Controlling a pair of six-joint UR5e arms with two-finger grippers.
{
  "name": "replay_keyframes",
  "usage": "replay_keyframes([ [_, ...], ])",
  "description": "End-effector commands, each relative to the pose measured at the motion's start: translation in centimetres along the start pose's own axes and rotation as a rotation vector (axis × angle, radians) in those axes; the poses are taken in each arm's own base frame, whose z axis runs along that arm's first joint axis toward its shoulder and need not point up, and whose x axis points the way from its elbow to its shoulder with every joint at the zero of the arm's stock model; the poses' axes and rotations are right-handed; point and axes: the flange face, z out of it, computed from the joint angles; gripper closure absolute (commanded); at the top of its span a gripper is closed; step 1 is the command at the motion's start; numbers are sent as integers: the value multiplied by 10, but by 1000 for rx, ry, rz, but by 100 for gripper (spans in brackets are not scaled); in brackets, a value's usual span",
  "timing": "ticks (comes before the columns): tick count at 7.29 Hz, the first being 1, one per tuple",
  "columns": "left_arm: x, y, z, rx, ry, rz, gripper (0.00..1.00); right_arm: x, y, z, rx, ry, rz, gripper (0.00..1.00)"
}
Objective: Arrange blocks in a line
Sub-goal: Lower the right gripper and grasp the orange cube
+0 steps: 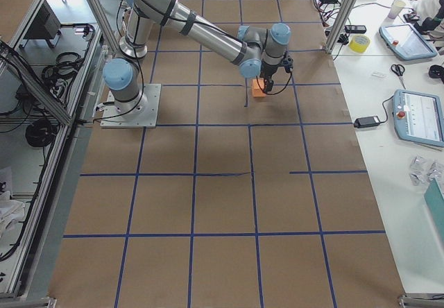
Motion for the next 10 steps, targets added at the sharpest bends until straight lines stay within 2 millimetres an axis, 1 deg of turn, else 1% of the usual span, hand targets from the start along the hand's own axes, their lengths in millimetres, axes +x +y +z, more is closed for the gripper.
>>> replay_keyframes([
  [1,0,0,0,-1,-1,1,0,-1,5,21,-38,-12,-5,4],
  [2,-1,0,1,-1,-1,-1,0,-1,6,20,-37,-12,-5,53],
  [3,-1,0,0,1,-1,-1,0,-1,6,20,-37,-12,-5,92],
  [4,-1,-1,1,-2,0,-1,0,-1,4,15,-23,-12,-4,100],
  [5,-1,0,1,-2,-1,-1,0,-6,0,2,0,-7,-2,100],
  [6,-1,0,0,-1,-1,-1,0,-24,-6,-8,25,-2,-23,100],
  [7,-1,0,-1,1,-3,-1,0,-54,-12,-19,46,-8,-13,100],
  [8,-1,0,-2,2,-3,-1,0,-85,-15,-25,57,-11,25,100],
  [9,-1,0,-2,2,-3,-1,0,-121,-12,-26,62,-11,49,100],
  [10,-1,0,-2,2,-3,-1,0,-156,-6,-22,60,-32,82,100],
])
